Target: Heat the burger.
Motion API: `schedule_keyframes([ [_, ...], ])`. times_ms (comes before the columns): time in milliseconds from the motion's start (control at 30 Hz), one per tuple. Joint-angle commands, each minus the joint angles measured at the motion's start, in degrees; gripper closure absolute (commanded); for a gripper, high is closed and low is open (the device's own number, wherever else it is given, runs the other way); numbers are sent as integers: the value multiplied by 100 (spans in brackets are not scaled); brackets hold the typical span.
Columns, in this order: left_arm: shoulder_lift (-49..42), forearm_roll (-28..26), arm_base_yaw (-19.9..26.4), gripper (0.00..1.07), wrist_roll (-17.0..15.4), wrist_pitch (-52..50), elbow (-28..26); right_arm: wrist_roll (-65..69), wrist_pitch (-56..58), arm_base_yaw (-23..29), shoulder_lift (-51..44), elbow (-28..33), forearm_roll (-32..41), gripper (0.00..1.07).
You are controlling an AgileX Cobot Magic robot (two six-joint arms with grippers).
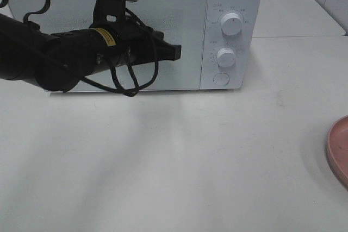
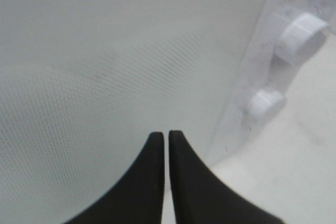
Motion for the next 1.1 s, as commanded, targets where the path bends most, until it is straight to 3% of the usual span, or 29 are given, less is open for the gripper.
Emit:
schedule_keyframes([
  [33, -424, -40, -80, 58, -69, 997, 298, -57, -17, -29, -160, 17, 0, 32],
  [67, -487, -40, -80, 38, -115, 1266, 332, -57, -17, -29, -160, 17, 0, 32],
  [100, -487, -40, -80, 38, -115, 1266, 332, -57, -17, -29, -160, 17, 0, 32],
  [133, -636, -46, -63, 6, -160, 1805, 372, -57, -17, -29, -160, 17, 0, 32],
  [167, -773, -57, -52, 7, -160, 2378, 372, -57, -17, -29, -160, 17, 0, 32],
  [267, -825, -57, -52, 8, -160, 2607, 372, -57, -17, -29, -160, 17, 0, 32],
  [333, -1140, -46, -52, 9, -160, 3976, 372, -57, -17, -29, -160, 17, 0, 32],
  [400, -1226, -11, -52, 9, -143, 4240, 372, -57, -17, -29, -160, 17, 0, 32],
  [533, -1690, 223, -52, 9, -120, 5787, 372, -57, -17, -29, -160, 17, 0, 32],
  [733, -2200, 441, 74, 9, -149, 6715, 372, -57, -17, -29, -160, 17, 0, 32],
  [933, -2830, 384, 882, 9, -132, 7643, 372, -57, -17, -29, -160, 17, 0, 32],
  [967, -3042, 395, 1238, 9, 0, 7935, 372, -57, -17, -29, -160, 17, 0, 32],
  [1000, -3042, 395, 1238, 9, 0, 7935, 372, -57, -17, -29, -160, 17, 0, 32],
  [1033, -3220, 395, 1662, 9, 132, 8210, 372, -57, -17, -29, -160, 17, 0, 32],
  [1100, -3306, 395, 1879, 9, 195, 8365, 372, -57, -17, -29, -160, 17, 0, 32],
])
